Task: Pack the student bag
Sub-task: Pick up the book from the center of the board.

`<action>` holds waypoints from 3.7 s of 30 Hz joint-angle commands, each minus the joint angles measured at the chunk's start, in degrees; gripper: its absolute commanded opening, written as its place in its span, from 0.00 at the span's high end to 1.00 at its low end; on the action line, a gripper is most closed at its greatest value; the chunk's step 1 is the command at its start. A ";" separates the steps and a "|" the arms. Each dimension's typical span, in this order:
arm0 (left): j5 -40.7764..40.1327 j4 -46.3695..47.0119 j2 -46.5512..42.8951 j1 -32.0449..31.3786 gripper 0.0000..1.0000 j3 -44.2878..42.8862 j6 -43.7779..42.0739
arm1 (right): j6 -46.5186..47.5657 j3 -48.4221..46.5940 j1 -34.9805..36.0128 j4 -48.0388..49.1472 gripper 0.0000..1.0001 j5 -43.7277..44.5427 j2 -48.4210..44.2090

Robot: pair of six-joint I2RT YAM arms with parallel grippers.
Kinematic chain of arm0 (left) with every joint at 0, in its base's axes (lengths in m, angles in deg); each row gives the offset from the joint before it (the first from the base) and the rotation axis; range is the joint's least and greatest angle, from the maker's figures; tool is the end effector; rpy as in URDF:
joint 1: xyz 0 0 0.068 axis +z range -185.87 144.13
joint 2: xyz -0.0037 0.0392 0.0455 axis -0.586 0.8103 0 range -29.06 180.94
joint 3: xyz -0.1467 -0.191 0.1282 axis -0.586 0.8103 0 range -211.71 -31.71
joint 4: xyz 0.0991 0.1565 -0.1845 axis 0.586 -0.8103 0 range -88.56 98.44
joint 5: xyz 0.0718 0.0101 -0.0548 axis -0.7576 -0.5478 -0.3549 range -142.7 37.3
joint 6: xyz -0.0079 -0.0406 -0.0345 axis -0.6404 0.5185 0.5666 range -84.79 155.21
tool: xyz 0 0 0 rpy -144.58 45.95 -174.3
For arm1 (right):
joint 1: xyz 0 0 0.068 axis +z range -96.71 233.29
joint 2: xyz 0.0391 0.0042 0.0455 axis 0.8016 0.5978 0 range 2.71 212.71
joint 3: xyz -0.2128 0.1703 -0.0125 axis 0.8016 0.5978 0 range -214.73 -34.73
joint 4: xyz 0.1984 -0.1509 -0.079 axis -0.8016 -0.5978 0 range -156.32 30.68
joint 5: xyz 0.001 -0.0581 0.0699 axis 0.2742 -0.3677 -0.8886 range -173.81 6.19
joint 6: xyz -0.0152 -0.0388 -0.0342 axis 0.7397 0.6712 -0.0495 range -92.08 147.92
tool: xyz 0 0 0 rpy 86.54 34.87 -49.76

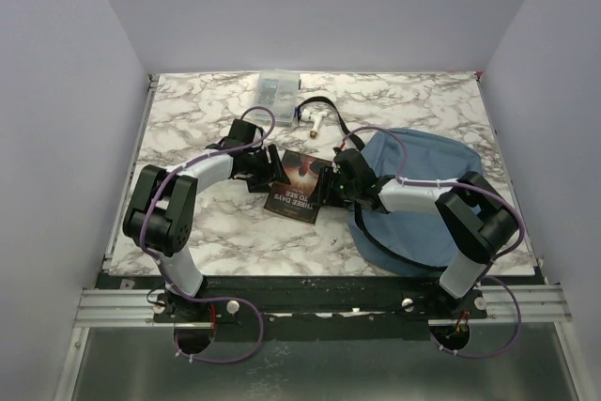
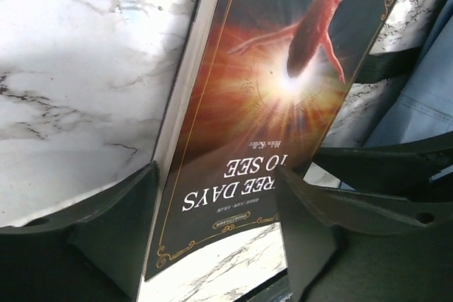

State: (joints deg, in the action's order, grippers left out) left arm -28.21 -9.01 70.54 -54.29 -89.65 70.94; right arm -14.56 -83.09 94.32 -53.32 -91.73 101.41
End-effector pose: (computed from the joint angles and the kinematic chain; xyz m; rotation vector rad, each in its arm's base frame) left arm 0.3193 -0.1219 0.1646 -0.2485 2.7170 -0.8687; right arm 0.2537 0.2273 0.1478 -0.0416 2.5088 0.8327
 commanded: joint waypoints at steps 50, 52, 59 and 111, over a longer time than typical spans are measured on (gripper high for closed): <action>31.39 10.26 -29.87 5.70 0.89 4.60 13.35 | -36.99 7.39 -11.33 45.00 0.69 -28.69 -12.47; 28.64 9.19 -31.90 5.75 0.65 4.92 12.40 | -35.73 7.13 -11.66 44.03 0.80 -27.66 -13.43; 1.72 -9.46 -44.51 5.82 0.05 -1.36 6.47 | -38.13 2.98 -15.93 40.27 1.00 -19.29 -17.12; -58.19 3.61 -53.96 -23.70 1.00 6.28 2.25 | 38.83 -10.97 -8.59 -42.41 0.00 15.36 -37.21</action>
State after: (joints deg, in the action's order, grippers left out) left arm -80.16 4.43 19.32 -79.14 -80.58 77.84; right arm 0.78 -85.69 85.69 -73.16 -80.19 58.37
